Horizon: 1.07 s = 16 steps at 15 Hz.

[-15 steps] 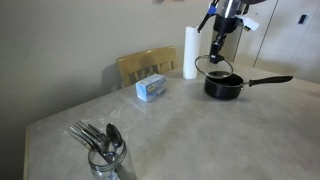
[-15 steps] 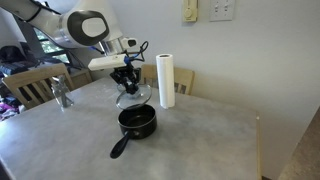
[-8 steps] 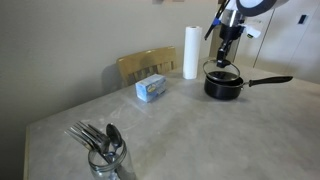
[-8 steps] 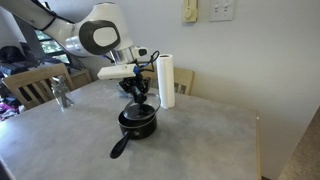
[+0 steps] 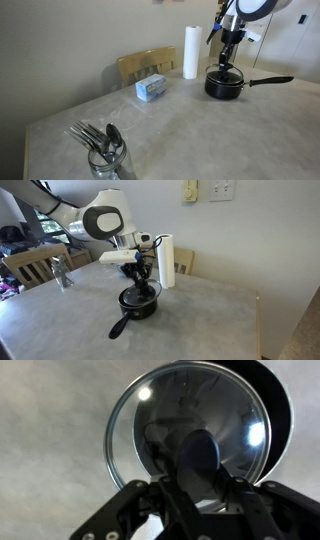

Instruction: Pick up the lid and put it on the pot

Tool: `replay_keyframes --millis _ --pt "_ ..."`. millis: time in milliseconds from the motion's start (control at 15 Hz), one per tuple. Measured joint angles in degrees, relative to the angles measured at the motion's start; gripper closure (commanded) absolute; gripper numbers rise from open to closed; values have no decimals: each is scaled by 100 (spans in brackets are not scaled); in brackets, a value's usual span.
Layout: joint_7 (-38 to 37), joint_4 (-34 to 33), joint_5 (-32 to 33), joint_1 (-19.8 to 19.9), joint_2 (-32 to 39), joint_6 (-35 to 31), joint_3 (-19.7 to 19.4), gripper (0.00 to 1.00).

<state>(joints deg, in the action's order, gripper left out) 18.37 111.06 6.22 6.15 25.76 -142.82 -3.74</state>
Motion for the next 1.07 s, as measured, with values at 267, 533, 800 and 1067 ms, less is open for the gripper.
replay_keyframes --millis 267,533,800,1067 --pt "0 0 0 -4 -16 112 66 86" --pt "-1 43 0 -8 -54 191 136 86" --pt "-19 147 0 -19 -127 219 170 86" --pt "-41 254 -48 -22 -195 332 226 86"
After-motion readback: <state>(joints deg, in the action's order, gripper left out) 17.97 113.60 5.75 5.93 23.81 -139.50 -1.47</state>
